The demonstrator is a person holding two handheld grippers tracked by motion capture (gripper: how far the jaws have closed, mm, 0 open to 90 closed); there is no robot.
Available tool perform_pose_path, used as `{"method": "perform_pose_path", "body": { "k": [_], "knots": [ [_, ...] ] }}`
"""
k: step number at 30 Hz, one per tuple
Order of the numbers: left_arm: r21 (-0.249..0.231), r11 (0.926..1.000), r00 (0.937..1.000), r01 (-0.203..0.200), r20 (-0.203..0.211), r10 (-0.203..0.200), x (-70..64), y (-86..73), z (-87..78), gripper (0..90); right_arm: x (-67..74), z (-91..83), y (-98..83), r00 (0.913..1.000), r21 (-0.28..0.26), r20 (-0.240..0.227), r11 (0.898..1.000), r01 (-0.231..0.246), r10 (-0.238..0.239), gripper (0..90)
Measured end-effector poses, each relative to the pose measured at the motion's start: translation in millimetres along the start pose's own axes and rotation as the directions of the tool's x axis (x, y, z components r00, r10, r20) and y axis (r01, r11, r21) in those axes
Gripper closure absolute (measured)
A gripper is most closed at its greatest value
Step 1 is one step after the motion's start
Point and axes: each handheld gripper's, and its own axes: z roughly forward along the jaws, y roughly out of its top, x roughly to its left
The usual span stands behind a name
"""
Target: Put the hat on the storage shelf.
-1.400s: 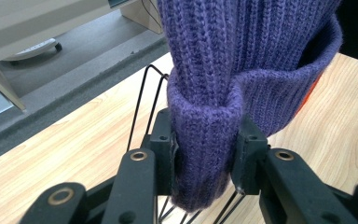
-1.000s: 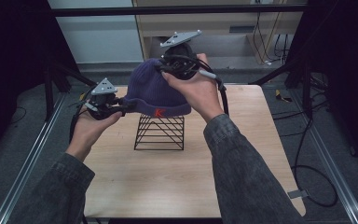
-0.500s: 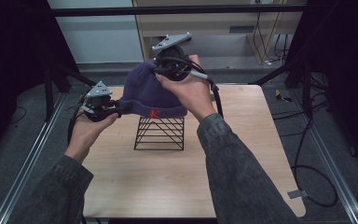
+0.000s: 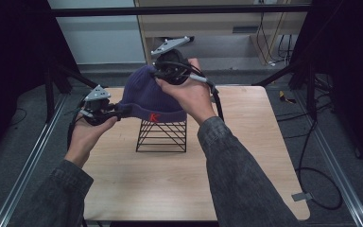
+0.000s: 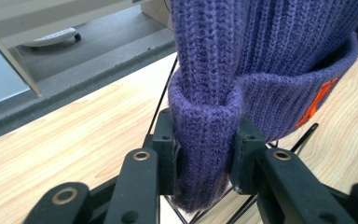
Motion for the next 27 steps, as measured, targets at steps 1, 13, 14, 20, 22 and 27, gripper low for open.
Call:
{"method": "perform_pose_path", "body": {
  "k": [1, 13, 14, 20, 22, 27],
  "knots": [
    [0.001, 1.0, 1.0, 0.0, -0.001, 0.0, -0.2, 0.0, 1.1, 67.6, -0.6, 0.6, -1.0, 1.0, 0.002, 0.0, 1.0, -0.004, 0.004, 76.1],
    [0.016, 0.9996, 0.9997, -0.023, -0.004, 0.024, -11.9, 1.6, 15.5, 67.3, -11.8, -0.3, -13.1, 0.9995, 0.031, 0.029, 0.999, -0.013, 0.013, 75.5],
    [0.02, 0.9997, 0.9999, -0.016, -0.003, 0.017, -12.2, -0.5, 18.0, 67.3, -11.8, 1.3, -16.2, 0.9996, 0.043, 0.027, 0.999, -0.012, 0.011, 75.4],
    [0.058, 0.9983, 0.9999, -0.01, 0.006, 0.01, -12.0, -14.4, 29.5, 67.2, -10.2, 9.9, -30.1, 1.0, 0.084, 0.006, 0.996, -0.007, 0.007, 75.1],
    [0.068, 0.9976, 0.9999, -0.008, 0.007, 0.008, -12.0, -17.3, 31.3, 67.3, -9.1, 12.6, -34.5, 1.0, 0.101, -0.001, 0.995, -0.004, 0.004, 75.0],
    [0.099, 0.9948, 0.9996, -0.025, 0.014, 0.024, -16.3, -28.4, 38.6, 67.2, -6.4, 17.6, -45.9, 0.9999, 0.138, -0.01, 0.99, -0.001, 0.002, 75.0]
  ]
}}
